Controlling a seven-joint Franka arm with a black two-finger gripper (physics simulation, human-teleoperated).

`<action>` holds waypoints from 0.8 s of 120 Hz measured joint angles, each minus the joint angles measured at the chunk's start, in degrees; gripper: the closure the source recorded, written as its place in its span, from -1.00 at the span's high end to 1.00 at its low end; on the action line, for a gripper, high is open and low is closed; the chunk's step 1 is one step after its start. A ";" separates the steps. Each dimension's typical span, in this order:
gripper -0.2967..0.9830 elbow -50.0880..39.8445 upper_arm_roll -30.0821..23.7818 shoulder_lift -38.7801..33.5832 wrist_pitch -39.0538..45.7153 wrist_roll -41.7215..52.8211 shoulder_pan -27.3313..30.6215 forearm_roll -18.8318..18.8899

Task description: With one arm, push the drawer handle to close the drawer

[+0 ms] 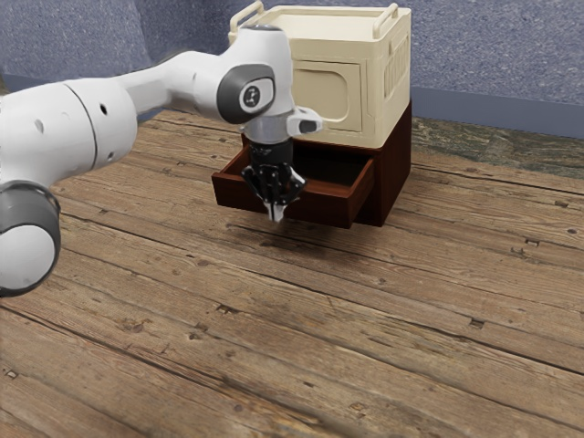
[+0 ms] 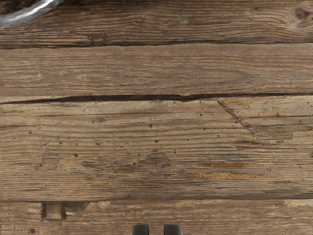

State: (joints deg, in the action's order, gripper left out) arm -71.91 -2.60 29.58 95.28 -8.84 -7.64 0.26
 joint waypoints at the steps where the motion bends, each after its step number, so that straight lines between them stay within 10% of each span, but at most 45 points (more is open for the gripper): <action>1: -0.64 0.00 0.14 0.10 0.40 -0.24 0.02 0.00; 96: -0.69 0.51 6.73 6.81 18.69 -1.31 0.78 -0.16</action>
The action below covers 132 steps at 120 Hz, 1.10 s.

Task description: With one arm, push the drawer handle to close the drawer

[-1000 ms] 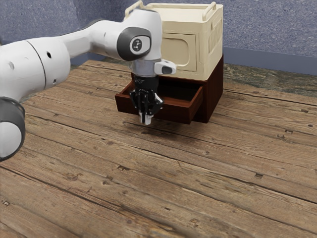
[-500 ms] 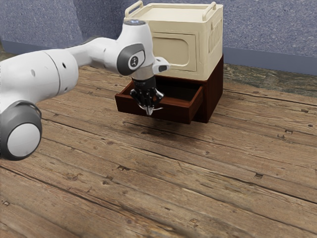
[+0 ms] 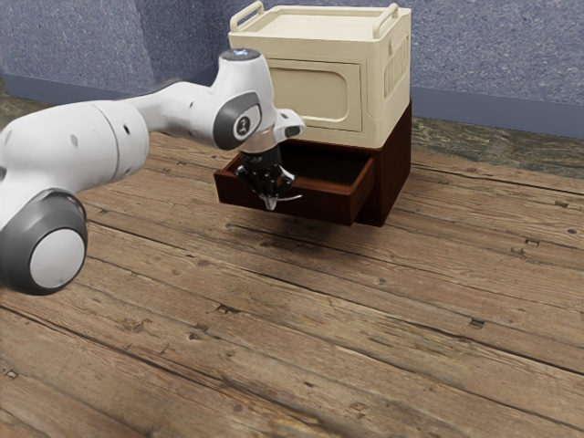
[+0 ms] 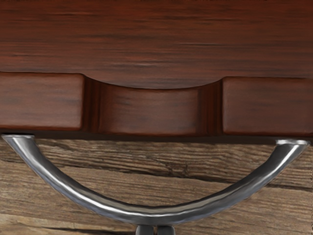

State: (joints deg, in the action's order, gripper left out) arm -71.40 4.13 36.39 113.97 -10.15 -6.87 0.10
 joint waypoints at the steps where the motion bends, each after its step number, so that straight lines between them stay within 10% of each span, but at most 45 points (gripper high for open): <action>1: -0.69 0.00 -0.01 0.01 0.07 0.06 -0.02 -0.01; 132: -0.69 9.06 -0.11 7.72 5.91 3.18 1.25 -0.49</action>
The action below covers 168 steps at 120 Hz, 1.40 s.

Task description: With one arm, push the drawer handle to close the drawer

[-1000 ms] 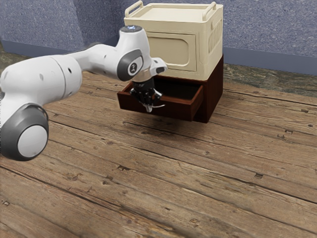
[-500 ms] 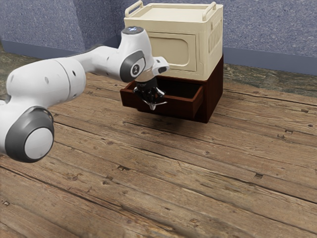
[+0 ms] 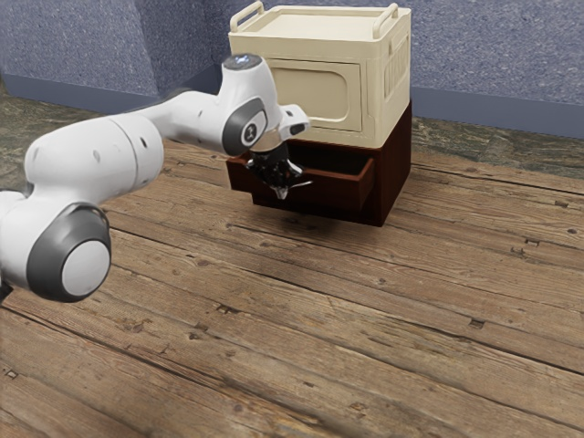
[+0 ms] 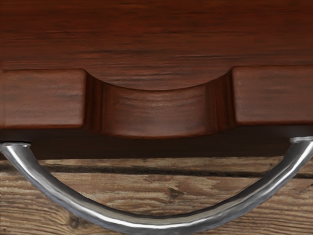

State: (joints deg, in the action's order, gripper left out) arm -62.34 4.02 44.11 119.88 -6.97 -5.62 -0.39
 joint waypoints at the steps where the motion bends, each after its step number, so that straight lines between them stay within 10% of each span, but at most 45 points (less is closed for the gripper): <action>1: -0.69 0.08 -0.01 0.09 0.02 0.01 0.06 0.00; 168: -0.68 7.82 -0.18 5.37 6.34 0.09 0.34 -1.33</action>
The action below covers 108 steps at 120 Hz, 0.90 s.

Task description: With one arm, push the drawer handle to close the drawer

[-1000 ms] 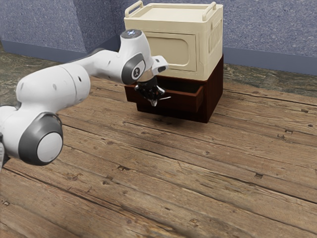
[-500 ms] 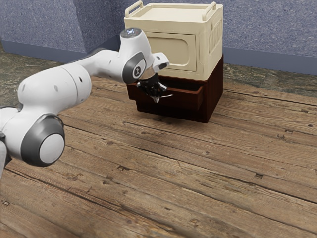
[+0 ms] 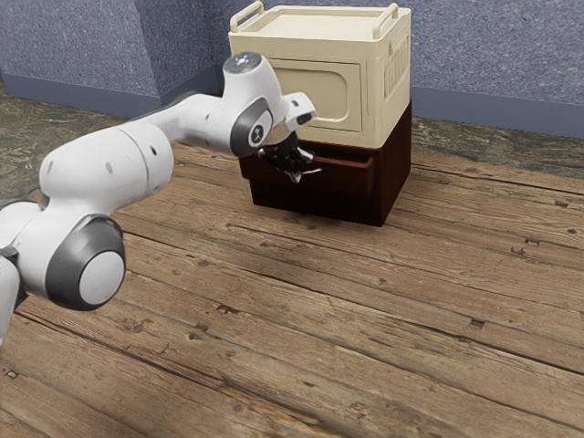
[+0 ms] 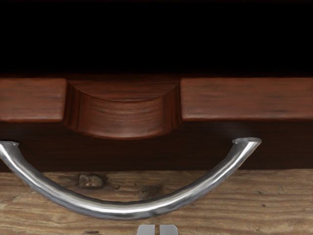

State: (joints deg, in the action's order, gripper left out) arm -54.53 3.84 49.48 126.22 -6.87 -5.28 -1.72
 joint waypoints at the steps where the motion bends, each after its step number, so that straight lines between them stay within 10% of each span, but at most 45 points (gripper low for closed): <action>1: -0.68 0.03 0.00 0.04 0.05 -0.01 0.00 0.00; 108: -0.69 4.80 1.46 5.20 4.00 -1.79 0.75 -0.72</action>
State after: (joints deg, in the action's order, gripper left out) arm -49.73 5.30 54.68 130.22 -8.67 -4.53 -2.44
